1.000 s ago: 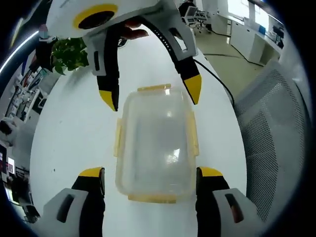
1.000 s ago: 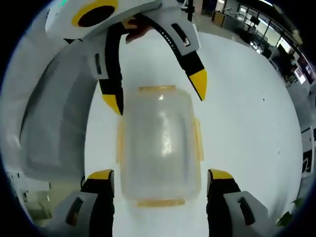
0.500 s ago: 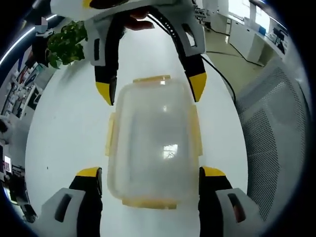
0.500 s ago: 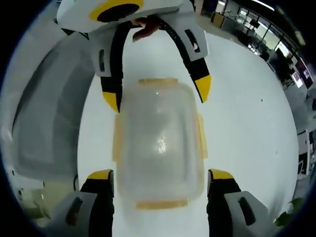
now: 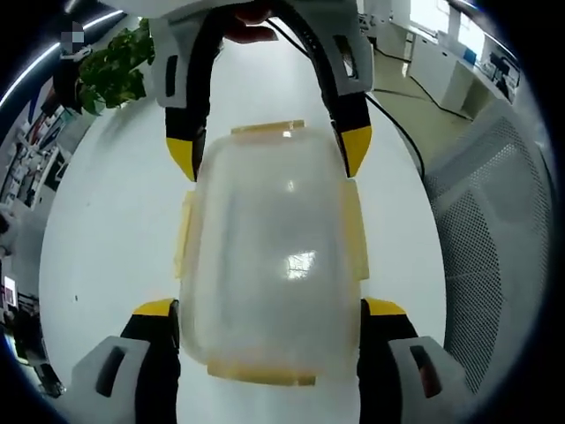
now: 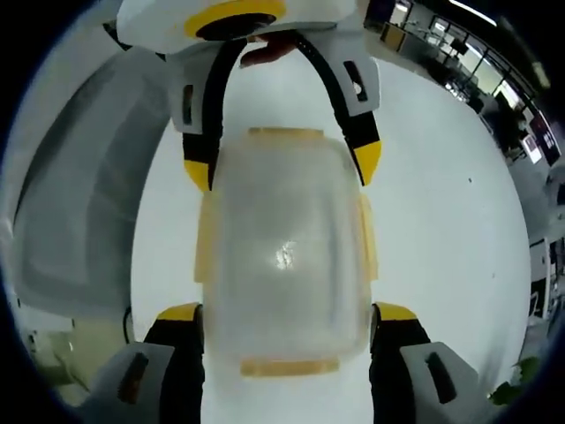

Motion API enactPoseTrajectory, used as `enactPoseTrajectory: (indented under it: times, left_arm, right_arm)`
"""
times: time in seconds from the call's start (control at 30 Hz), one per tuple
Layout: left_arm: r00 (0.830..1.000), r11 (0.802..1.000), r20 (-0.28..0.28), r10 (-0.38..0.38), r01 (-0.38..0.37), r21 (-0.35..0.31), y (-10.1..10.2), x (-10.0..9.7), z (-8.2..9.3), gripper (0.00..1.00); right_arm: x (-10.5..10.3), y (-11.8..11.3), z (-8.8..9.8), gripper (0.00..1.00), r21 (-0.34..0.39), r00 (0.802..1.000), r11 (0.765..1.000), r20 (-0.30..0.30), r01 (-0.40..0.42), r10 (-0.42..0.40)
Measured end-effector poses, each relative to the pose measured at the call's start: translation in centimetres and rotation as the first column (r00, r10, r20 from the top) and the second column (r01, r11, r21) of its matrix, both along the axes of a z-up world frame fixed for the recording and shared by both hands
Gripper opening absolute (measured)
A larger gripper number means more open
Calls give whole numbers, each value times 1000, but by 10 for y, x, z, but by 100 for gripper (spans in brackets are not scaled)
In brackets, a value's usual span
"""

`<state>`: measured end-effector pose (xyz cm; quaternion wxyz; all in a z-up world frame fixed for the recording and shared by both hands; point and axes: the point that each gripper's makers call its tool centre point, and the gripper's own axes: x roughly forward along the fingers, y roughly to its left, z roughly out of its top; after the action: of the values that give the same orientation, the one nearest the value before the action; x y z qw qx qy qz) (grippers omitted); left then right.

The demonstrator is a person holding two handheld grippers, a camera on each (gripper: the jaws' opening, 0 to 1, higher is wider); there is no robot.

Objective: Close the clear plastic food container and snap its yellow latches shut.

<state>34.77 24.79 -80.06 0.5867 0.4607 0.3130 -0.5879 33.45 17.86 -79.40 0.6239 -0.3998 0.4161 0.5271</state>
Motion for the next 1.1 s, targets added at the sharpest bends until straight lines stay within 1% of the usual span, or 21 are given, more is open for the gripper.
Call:
enactPoseTrajectory:
  times: [0.5,0.67,0.87,1.1]
  left_arm:
    - [1000,1000,-10,8,-8,-16,2,-3,0,83]
    - [1000,999,-14,4,-4,-33,6,-4,0,83]
    - [1000,1000,-13,-3,3,-22,13,-5,0,83]
    - [1000,1000,-15,-7,6,-27,24,-5,0,83]
  right_arm:
    - [-2,1,-1,76,-29,1000,1000,-6,-3,3]
    - [-3,5,-1,76,-28,1000,1000,-8,3,-3]
    - [-5,13,-1,76,-34,1000,999,-10,11,-11]
    - [-6,24,-1,76,-30,1000,999,-11,11,-12]
